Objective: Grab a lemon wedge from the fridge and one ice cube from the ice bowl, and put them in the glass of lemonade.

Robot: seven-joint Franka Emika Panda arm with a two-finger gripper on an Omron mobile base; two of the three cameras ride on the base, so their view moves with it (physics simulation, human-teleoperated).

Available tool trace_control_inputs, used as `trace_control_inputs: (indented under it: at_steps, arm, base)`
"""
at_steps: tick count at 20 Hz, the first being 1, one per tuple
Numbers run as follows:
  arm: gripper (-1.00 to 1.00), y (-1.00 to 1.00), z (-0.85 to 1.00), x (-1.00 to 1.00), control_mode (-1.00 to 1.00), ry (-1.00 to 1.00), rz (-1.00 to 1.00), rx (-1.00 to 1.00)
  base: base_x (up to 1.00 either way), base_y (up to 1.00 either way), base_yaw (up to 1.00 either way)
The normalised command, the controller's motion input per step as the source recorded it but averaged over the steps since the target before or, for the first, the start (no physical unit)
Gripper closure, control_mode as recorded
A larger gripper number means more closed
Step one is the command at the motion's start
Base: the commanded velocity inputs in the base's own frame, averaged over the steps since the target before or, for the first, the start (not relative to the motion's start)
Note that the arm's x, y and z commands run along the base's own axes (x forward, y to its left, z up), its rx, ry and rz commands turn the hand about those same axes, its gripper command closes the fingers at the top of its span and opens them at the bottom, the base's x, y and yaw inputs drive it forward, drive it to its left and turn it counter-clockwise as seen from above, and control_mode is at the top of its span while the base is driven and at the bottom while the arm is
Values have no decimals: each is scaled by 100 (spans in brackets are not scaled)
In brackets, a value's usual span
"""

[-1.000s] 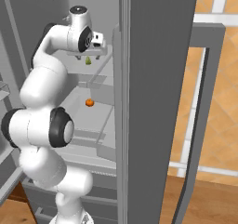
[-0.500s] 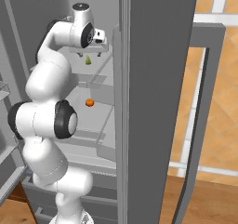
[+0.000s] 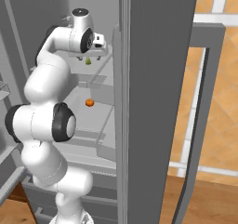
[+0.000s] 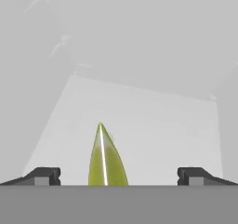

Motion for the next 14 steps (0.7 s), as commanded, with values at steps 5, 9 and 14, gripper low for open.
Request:
trace_control_inputs:
  at_steps: [5,9,14]
  arm:
    - [-100,4,5,-6,-100,-3,8,-1]
    - [-100,1,-1,0,-100,1,11,0]
    - [-100,0,-23,3,-100,1,6,0]
  base:
    - [0,0,0]
    - [0,0,0]
    - [0,0,0]
